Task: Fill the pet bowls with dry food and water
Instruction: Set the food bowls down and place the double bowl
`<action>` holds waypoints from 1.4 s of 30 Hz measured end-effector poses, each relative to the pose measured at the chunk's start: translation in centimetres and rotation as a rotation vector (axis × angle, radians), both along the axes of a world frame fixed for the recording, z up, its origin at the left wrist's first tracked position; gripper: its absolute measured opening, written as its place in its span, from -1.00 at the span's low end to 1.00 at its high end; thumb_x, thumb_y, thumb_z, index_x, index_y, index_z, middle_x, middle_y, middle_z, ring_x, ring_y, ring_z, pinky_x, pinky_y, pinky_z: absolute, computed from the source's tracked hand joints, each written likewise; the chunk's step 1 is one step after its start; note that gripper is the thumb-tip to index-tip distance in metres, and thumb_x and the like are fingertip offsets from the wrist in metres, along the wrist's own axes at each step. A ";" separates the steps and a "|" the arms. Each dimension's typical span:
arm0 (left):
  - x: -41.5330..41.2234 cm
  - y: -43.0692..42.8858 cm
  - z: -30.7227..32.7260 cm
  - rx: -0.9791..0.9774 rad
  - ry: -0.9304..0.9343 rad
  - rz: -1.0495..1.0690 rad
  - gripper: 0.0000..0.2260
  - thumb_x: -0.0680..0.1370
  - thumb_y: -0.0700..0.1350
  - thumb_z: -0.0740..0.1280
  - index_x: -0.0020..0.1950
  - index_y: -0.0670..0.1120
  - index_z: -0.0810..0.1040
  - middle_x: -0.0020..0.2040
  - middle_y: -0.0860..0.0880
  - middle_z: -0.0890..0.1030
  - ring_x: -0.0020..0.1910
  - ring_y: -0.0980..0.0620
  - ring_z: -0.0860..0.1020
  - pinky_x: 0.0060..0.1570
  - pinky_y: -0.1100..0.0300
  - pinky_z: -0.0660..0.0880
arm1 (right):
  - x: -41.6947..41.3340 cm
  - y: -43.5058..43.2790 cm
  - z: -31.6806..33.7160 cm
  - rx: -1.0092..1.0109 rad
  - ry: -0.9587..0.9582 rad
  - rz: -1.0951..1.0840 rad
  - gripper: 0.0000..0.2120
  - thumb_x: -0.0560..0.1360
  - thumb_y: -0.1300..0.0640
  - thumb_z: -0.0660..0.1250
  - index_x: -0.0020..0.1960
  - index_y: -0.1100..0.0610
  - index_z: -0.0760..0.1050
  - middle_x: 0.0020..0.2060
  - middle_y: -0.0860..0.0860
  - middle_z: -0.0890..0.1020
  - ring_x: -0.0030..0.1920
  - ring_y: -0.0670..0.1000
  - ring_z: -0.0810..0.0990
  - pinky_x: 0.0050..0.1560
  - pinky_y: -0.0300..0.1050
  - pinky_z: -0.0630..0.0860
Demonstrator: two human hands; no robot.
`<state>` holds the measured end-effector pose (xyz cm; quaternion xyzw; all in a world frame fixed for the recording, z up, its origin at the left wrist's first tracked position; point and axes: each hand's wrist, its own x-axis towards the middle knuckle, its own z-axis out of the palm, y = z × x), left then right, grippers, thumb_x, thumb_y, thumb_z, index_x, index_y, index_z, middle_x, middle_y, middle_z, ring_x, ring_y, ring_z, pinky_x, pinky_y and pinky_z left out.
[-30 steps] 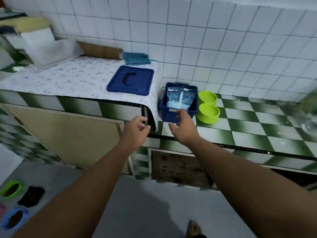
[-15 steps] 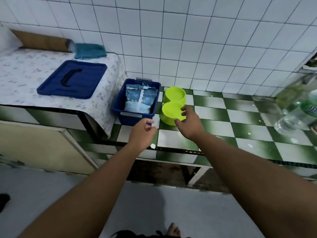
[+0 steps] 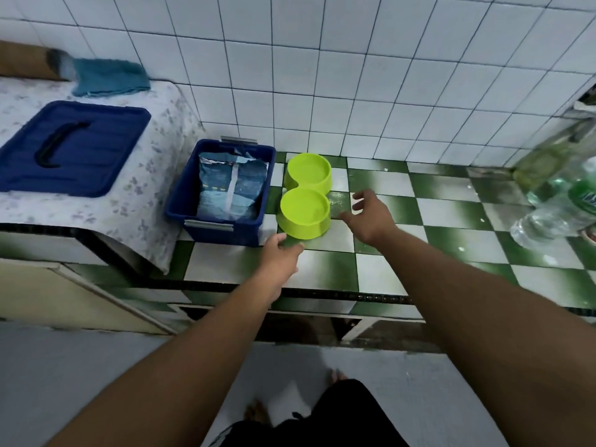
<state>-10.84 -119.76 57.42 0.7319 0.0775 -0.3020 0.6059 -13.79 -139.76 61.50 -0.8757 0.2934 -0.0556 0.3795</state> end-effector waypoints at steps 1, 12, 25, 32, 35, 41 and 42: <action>0.5 -0.5 -0.3 -0.006 0.031 0.032 -0.50 0.61 -0.09 0.40 0.53 -0.05 0.36 0.21 -0.08 0.52 0.01 -0.07 0.60 0.15 -0.06 0.64 | 0.9 -0.8 0.0 0.009 0.007 0.004 -0.50 0.50 0.03 0.43 0.35 0.16 0.37 0.17 0.11 0.57 0.12 0.15 0.58 0.07 -0.08 0.49; 5.2 -6.4 -2.8 0.032 0.171 0.308 -0.41 0.61 -0.03 0.40 0.60 0.00 0.27 0.43 -0.11 0.43 0.27 -0.16 0.53 -0.07 0.06 0.63 | 15.3 -9.8 -1.3 0.012 0.115 0.232 -0.41 0.48 -0.04 0.45 0.39 0.23 0.39 0.29 0.17 0.53 0.25 0.19 0.54 0.23 0.00 0.49; 3.9 -10.6 -5.9 0.246 -0.078 0.377 -0.42 0.60 0.12 0.34 0.60 0.22 0.25 0.55 -0.08 0.28 0.45 -0.11 0.36 0.50 -0.04 0.31 | 24.0 -10.2 -5.4 0.204 0.290 0.369 -0.29 0.54 -0.02 0.40 0.53 0.26 0.19 0.41 0.26 0.40 0.35 0.26 0.45 0.31 0.13 0.47; 4.0 -11.5 -7.2 0.286 -0.107 0.401 -0.48 0.71 0.08 0.14 0.67 0.14 0.10 0.62 -0.13 0.18 0.56 -0.15 0.24 0.55 -0.06 0.19 | 22.0 -11.6 -5.0 0.243 0.233 0.257 -0.45 0.56 0.15 0.36 0.47 0.23 0.24 0.29 0.25 0.45 0.24 0.26 0.50 0.13 0.18 0.56; 4.0 -11.0 -7.0 0.255 -0.114 0.424 -0.51 0.73 0.07 0.10 0.66 0.17 0.10 0.59 -0.13 0.22 0.52 -0.18 0.28 0.51 -0.11 0.28 | 19.5 -12.1 -5.0 0.279 0.203 0.216 -0.51 0.56 0.15 0.34 0.41 0.20 0.24 0.17 0.23 0.46 0.17 0.25 0.51 0.13 0.24 0.57; 3.2 -8.1 -7.2 0.068 -0.044 0.471 -0.54 0.68 0.13 0.15 0.59 0.31 0.19 0.54 -0.03 0.35 0.41 -0.19 0.43 0.30 -0.25 0.51 | 14.6 -12.2 -4.9 0.444 0.137 0.097 -0.87 0.63 0.14 0.20 0.13 0.08 0.26 -0.09 0.07 0.44 -0.12 0.09 0.52 0.08 0.28 0.58; 2.7 -7.4 -7.2 0.072 -0.052 0.464 -0.55 0.69 0.11 0.14 0.59 0.29 0.21 0.54 -0.02 0.37 0.41 -0.19 0.43 0.32 -0.25 0.50 | 13.7 -11.9 -4.8 0.481 0.109 0.078 -0.94 0.64 0.17 0.15 0.09 0.07 0.27 -0.10 0.07 0.43 -0.18 0.05 0.48 0.01 0.23 0.56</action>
